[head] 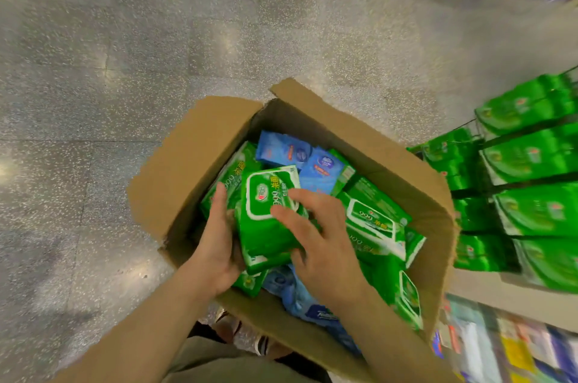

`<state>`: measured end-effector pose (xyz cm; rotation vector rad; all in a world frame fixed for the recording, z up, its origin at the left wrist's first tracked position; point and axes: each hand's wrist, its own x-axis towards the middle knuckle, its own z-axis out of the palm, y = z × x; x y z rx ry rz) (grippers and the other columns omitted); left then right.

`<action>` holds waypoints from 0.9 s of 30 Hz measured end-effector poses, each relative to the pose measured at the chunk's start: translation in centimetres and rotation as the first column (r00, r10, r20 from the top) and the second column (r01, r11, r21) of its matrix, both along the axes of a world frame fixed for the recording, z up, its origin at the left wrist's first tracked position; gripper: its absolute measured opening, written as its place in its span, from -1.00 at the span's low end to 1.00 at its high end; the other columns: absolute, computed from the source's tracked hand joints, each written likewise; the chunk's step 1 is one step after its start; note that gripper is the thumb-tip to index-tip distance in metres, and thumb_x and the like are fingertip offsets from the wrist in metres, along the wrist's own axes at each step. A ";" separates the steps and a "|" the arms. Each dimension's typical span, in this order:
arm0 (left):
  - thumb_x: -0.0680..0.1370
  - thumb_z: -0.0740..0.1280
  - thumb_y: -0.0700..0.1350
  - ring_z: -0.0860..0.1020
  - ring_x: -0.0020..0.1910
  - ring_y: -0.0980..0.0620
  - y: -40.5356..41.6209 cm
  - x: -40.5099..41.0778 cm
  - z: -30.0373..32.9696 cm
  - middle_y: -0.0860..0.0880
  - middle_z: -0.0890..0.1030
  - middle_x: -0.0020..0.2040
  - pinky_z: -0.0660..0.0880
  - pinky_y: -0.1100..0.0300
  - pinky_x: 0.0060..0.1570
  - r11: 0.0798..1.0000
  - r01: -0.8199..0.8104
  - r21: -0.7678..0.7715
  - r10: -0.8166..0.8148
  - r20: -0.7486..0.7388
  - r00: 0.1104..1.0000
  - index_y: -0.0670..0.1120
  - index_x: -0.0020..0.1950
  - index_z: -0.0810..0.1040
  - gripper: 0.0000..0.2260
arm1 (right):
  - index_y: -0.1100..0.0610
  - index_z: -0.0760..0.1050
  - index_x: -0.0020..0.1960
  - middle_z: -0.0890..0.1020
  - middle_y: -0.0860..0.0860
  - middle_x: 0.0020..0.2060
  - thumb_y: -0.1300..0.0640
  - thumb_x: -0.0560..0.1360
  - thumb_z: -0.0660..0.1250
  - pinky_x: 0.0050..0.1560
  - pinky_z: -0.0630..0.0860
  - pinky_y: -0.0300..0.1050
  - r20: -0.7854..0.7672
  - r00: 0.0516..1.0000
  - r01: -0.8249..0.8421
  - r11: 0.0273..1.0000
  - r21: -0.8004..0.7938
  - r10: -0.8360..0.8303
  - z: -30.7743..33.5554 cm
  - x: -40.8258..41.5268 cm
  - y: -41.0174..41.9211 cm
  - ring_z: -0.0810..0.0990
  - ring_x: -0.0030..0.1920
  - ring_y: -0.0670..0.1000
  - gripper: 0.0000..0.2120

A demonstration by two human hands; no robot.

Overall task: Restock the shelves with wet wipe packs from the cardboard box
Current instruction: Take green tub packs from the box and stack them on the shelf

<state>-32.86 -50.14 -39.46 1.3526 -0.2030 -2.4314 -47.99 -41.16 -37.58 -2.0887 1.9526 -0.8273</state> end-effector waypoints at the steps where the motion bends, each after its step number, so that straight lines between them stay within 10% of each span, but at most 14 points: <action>1: 0.51 0.01 0.46 0.63 0.15 -0.22 0.3 -0.2 0.3 -0.21 0.65 0.19 0.56 -0.09 0.09 1.000 0.012 -0.010 -0.013 -0.015 1.000 -0.04 0.16 0.69 -0.29 | 0.05 0.41 0.38 0.36 0.08 0.37 0.53 0.22 0.39 0.34 0.34 -0.07 0.000 1.000 -0.004 1.000 0.002 0.004 0.1 0.1 0.8 0.43 0.24 0.20 -0.21; 13: 0.42 0.28 0.19 0.69 -0.09 -0.12 1.8 -0.5 0.2 -0.17 0.70 0.07 0.60 0.03 -0.09 0.990 0.087 -0.108 -0.090 -0.018 0.996 -0.10 0.18 0.65 -0.51 | 0.05 0.57 0.26 0.46 0.03 0.34 0.14 0.51 0.37 0.39 0.36 -0.14 0.422 0.899 0.051 0.986 0.159 -0.115 0.6 -0.4 4.3 0.42 0.39 0.00 -0.68; 18: 0.19 0.52 0.21 0.68 0.00 -0.16 0.8 0.5 -0.8 -0.19 0.67 0.14 0.63 -0.06 -0.02 0.990 0.050 -0.130 -0.051 0.001 0.999 -0.11 0.24 0.62 -0.30 | 0.13 0.50 0.33 0.61 0.04 0.11 0.23 0.63 0.28 -0.04 0.49 -0.38 0.410 0.513 0.613 0.656 0.441 -0.754 -4.8 -6.7 0.5 0.59 0.02 -0.08 -0.73; 23: 0.19 0.53 0.22 0.67 0.04 -0.16 0.7 1.7 -2.6 -0.17 0.66 0.17 0.63 -0.09 -0.01 0.990 -0.040 -0.136 0.033 -0.051 0.998 -0.07 0.23 0.65 -0.32 | 0.27 0.39 0.45 0.62 0.17 0.20 0.17 0.61 0.33 0.18 0.47 -0.08 0.188 0.428 0.610 0.436 0.661 -0.884 -11.1 -12.4 -4.8 0.60 0.20 0.15 -0.55; 27: 0.44 0.25 0.17 0.68 0.01 -0.14 1.0 2.1 -3.1 -0.17 0.68 0.13 0.60 -0.11 0.05 0.989 -0.083 -0.124 0.082 -0.016 0.997 -0.07 0.07 0.73 -0.57 | 0.27 0.52 0.11 0.63 0.15 -0.04 0.05 0.43 0.52 -0.16 0.52 -0.03 0.258 0.241 0.501 0.347 0.793 -0.936 -14.3 -12.9 -7.8 0.60 -0.11 0.08 -0.61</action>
